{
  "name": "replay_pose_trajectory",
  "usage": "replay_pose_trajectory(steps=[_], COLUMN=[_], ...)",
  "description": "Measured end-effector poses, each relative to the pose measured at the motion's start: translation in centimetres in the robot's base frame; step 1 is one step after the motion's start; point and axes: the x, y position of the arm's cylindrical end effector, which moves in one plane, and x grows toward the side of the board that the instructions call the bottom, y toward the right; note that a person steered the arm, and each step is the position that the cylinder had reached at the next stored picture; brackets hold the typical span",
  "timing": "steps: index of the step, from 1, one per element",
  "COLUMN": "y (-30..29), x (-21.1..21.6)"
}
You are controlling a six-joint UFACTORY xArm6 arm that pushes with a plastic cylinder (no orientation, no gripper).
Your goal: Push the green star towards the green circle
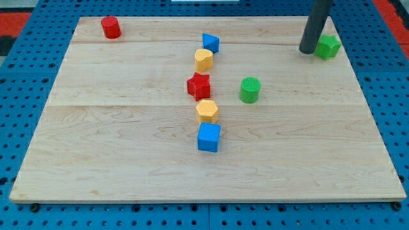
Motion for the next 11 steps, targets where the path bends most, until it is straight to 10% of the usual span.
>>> replay_pose_trajectory(steps=[1,3,5,11], y=[-2.8,14.3,7.2,-6.3], x=[1.6,1.5,-3.7,8.6])
